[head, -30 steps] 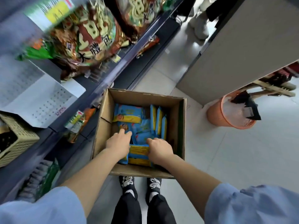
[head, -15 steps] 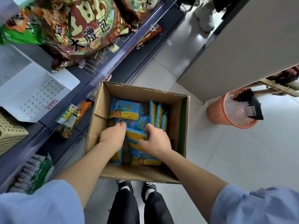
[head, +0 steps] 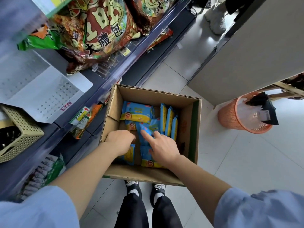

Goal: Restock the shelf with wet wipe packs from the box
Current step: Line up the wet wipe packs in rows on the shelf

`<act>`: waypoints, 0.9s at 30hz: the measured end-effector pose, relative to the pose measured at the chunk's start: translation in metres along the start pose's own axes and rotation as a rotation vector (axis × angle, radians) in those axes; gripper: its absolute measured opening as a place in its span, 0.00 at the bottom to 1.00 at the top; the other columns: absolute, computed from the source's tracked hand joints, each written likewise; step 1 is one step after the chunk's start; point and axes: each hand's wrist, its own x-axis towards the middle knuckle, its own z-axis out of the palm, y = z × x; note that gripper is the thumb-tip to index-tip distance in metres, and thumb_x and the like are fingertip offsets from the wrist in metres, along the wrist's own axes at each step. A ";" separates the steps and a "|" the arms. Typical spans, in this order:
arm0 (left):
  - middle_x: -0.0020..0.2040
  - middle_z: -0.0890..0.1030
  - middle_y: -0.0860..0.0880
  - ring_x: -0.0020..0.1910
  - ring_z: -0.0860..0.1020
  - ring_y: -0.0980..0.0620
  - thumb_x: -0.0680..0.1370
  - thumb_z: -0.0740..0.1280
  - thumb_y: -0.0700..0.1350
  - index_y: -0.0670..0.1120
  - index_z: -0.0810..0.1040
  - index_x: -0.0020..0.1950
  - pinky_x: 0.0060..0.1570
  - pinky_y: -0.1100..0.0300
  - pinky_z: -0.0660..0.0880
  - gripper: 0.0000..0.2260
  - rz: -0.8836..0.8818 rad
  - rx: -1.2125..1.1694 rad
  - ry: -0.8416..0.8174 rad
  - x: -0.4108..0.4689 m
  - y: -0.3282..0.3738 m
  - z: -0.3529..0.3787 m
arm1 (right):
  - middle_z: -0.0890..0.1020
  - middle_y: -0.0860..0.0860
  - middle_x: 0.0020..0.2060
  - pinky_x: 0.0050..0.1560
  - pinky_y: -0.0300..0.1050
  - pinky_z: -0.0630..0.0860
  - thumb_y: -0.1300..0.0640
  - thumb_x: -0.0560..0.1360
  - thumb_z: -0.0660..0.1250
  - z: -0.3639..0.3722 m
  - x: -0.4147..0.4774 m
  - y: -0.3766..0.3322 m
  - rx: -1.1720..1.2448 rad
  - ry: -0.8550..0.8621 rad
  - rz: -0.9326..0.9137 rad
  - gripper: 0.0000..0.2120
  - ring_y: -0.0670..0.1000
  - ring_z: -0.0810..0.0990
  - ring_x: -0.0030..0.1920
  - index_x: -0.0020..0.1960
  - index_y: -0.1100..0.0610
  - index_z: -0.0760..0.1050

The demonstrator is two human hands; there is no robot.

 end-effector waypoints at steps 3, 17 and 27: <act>0.53 0.77 0.49 0.54 0.75 0.48 0.78 0.62 0.52 0.50 0.77 0.55 0.44 0.54 0.72 0.10 0.025 0.052 0.052 -0.003 0.002 -0.002 | 0.69 0.55 0.56 0.34 0.48 0.73 0.50 0.77 0.61 -0.006 0.001 0.003 -0.002 -0.095 0.016 0.22 0.59 0.78 0.44 0.70 0.48 0.64; 0.52 0.79 0.46 0.48 0.75 0.49 0.81 0.59 0.52 0.45 0.79 0.59 0.45 0.58 0.70 0.15 0.022 -0.420 -0.435 0.008 0.003 0.017 | 0.73 0.52 0.37 0.28 0.44 0.61 0.67 0.77 0.56 -0.031 0.019 0.012 -0.206 -0.118 0.009 0.23 0.57 0.76 0.41 0.70 0.54 0.65; 0.73 0.67 0.44 0.70 0.68 0.46 0.75 0.63 0.65 0.41 0.62 0.75 0.64 0.58 0.66 0.37 -0.125 -0.465 -0.658 0.021 0.021 0.038 | 0.79 0.57 0.49 0.47 0.53 0.74 0.56 0.74 0.69 -0.009 0.029 0.025 0.020 0.238 0.014 0.11 0.60 0.79 0.49 0.54 0.58 0.76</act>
